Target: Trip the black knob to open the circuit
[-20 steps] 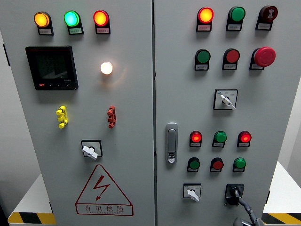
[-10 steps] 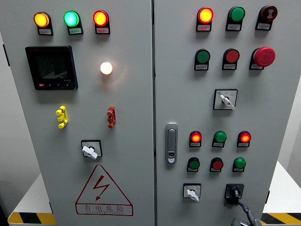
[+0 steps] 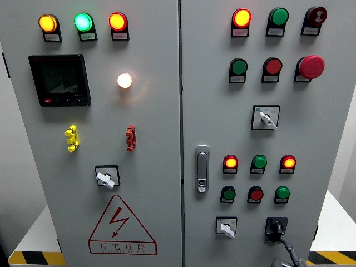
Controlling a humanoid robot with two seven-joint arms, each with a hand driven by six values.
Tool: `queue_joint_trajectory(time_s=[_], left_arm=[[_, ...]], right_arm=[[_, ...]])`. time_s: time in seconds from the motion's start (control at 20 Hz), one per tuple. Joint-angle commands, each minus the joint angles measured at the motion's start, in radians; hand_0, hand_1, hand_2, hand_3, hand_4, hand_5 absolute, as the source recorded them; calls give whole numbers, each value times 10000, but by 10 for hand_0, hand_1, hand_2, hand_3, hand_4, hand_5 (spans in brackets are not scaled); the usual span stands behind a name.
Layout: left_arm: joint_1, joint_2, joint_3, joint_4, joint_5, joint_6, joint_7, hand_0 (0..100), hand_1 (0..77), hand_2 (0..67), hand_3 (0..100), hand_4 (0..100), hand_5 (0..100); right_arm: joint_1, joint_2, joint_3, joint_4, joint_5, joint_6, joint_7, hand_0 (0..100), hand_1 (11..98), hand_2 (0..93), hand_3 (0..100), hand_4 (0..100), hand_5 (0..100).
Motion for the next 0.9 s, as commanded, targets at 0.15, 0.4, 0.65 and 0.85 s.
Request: queue_joint_trajectory(time_s=[0.15,0.4,0.65,0.85], left_arm=[[7,8,0,0,0,0,0,0,0,194,261,99,86],[8,8,0,0,0,0,0,0,0,194,261,99,86],[8,8,0,0,0,0,0,0,0,195,261,99,86],[-8,-7,0,0,0,0,0,0,0,195,261,99,86]], right_arm=[[-30,0,-4,90,-2,1,-3,1000,724,10,958,1000,1000],[-45,0,-157,136,-2,1,-49,1000,721,27,965,1000,1000],[-45,15,-173,197,-2,1,-156,1000,718,42,971,1000,1000],[-30,0,-173,213,-2,1,-172,1000,713,46,975,1000,1000]])
